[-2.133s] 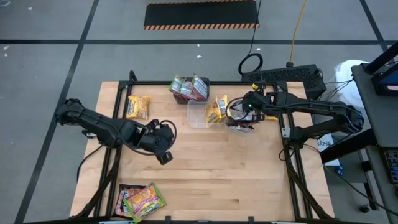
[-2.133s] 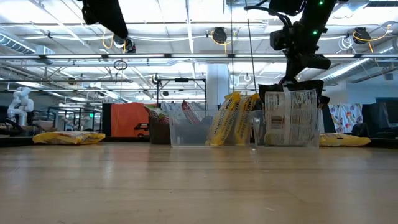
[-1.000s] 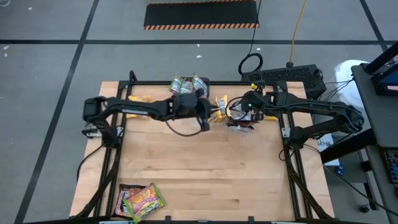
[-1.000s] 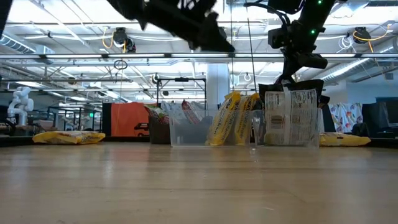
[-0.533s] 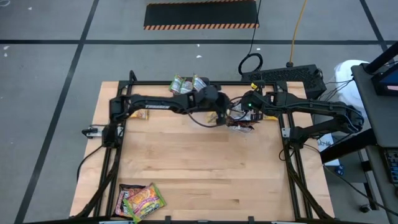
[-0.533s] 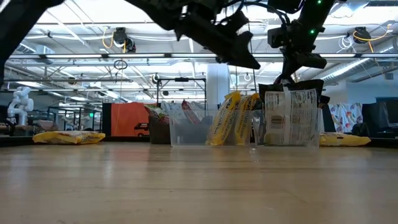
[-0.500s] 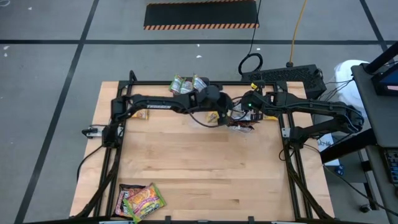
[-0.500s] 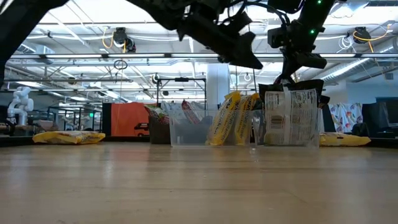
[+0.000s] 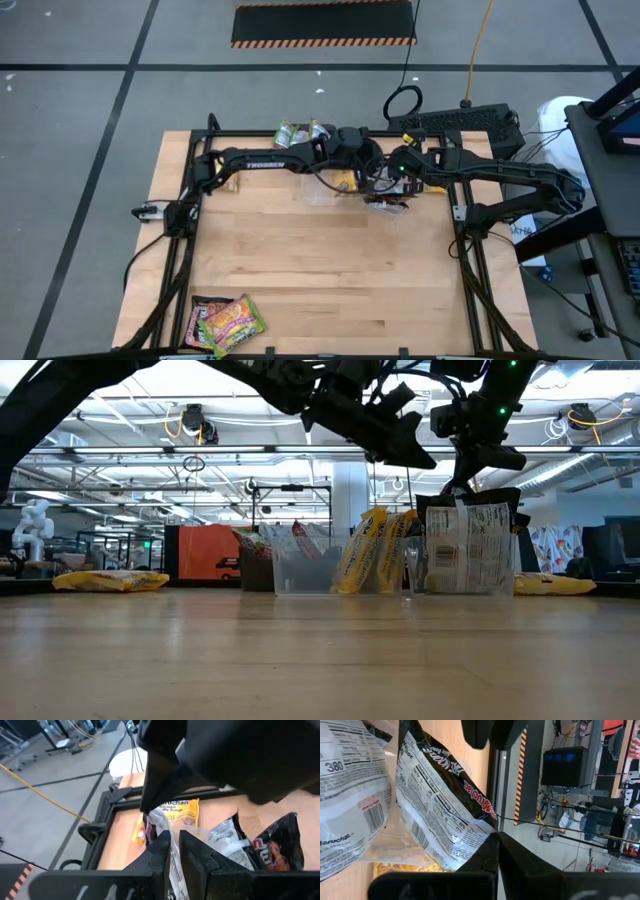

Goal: Sort Maruchan noodles
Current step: Put the black noodle pack into the right transparent bin

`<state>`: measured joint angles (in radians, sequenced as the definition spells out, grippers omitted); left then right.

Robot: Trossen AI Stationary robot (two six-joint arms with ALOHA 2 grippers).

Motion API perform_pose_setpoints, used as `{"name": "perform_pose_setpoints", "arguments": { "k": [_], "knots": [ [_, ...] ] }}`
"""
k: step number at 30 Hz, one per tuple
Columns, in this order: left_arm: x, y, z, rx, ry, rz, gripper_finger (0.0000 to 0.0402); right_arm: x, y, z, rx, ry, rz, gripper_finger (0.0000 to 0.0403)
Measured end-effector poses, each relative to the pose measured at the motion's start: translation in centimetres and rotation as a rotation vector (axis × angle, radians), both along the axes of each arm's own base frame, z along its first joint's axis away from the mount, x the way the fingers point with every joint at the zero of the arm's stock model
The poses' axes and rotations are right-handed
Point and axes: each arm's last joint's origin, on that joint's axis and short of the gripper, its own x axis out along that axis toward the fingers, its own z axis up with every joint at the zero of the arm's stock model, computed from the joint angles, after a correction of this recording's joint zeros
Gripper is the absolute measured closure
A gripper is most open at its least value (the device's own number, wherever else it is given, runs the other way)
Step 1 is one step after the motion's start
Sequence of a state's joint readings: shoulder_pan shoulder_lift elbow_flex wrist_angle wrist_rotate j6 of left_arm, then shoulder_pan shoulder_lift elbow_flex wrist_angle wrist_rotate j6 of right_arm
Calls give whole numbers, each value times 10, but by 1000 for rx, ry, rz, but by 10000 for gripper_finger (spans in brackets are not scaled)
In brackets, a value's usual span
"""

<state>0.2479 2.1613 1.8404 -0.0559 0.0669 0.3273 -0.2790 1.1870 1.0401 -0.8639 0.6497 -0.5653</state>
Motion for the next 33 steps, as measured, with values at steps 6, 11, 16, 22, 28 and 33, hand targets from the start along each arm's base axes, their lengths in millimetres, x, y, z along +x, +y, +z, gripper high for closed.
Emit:
{"name": "perform_pose_setpoints", "arguments": {
  "k": [6,11,16,22,28,33],
  "knots": [
    [2,9,-9,-14,2,-24,355,1,0,0,-4,-7,5,403],
    [6,14,-18,-15,-20,-34,355,3,0,1,-12,-13,23,403],
    [6,19,-18,-3,-40,-15,355,4,2,1,-11,-18,33,403],
    [5,25,-15,7,-64,8,355,6,5,2,2,-32,57,403],
    [5,25,-16,-31,-59,-17,355,6,5,2,2,-37,61,403],
    [7,19,-16,-37,-60,-40,355,7,5,2,0,-37,63,403]
  ]
}}
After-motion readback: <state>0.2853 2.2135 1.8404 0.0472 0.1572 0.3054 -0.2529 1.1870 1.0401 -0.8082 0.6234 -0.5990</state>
